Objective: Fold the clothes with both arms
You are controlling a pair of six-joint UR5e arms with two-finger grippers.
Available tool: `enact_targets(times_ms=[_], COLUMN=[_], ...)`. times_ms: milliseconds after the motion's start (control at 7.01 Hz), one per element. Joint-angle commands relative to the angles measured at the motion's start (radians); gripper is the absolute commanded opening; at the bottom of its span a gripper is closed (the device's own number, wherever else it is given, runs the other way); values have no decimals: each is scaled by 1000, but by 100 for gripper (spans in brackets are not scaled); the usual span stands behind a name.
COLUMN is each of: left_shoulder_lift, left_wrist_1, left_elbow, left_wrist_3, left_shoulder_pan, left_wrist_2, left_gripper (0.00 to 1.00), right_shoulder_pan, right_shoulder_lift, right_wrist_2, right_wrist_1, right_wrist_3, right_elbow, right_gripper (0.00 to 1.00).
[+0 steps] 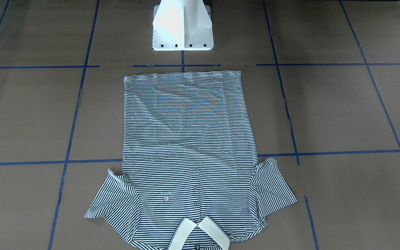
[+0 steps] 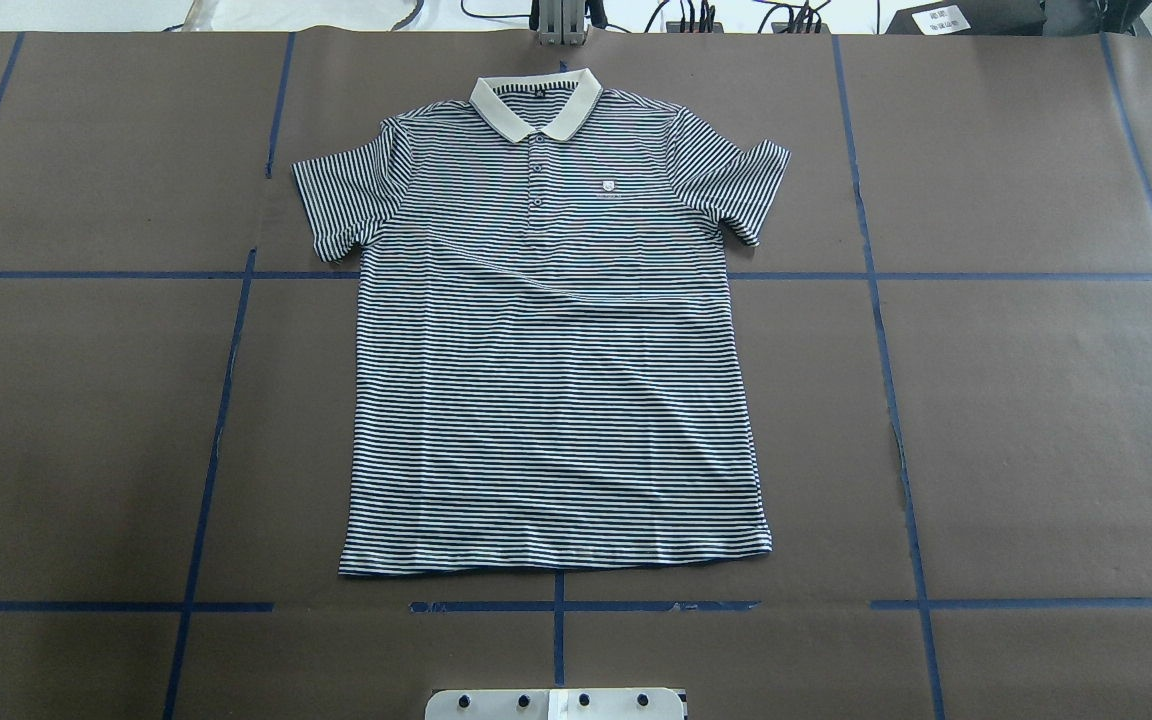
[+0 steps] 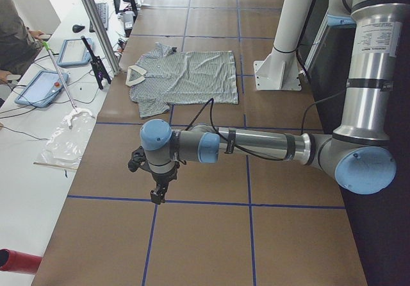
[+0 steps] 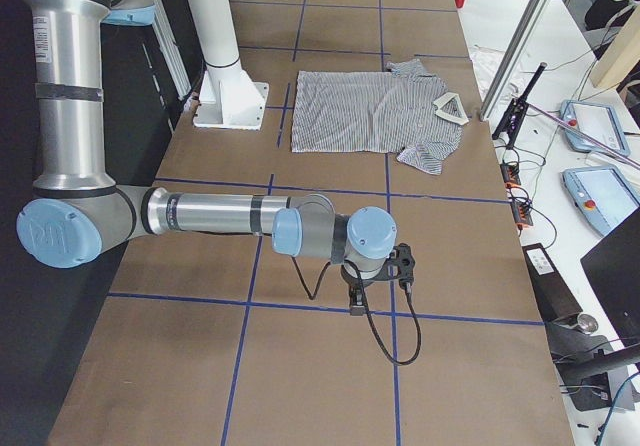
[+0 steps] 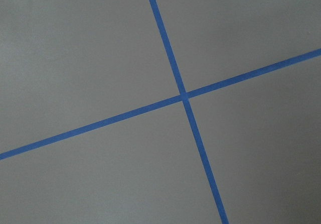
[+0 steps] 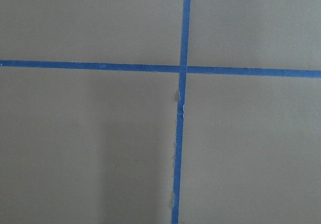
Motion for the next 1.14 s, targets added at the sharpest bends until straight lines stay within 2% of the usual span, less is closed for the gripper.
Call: enact_targets(times_ms=[0, 143, 285, 428, 570, 713, 855, 998], left_shoulder_lift=[0, -3, -27, -84, -97, -98, -89, -83], left_wrist_1=[0, 0, 0, -11, -20, -96, -194, -218], left_elbow=[-2, -5, -20, -21, -43, -29, -28, -23], left_wrist_3=[-2, -1, 2, -4, 2, -4, -2, -2], left_shoulder_pan=[1, 1, 4, 4, 4, 22, 30, 30], left_wrist_2=[0, 0, 2, 3, -4, -5, -8, -9], left_gripper=[100, 100, 100, 100, 100, 100, 100, 100], right_shoulder_pan=[0, -1, -3, -29, -116, -174, -248, -274], right_shoulder_lift=[7, 12, 58, 75, 160, 222, 239, 308], right_wrist_2=[-3, -2, 14, 23, -4, -62, -67, -71], right_wrist_1=[-1, 2, 92, 182, 217, 217, 252, 343], right_wrist_3=[16, 18, 22, 118, 189, 205, 237, 345], right_elbow=[4, 7, -29, -37, -36, -56, -71, -143], right_gripper=[100, 100, 100, 100, 100, 100, 100, 100])
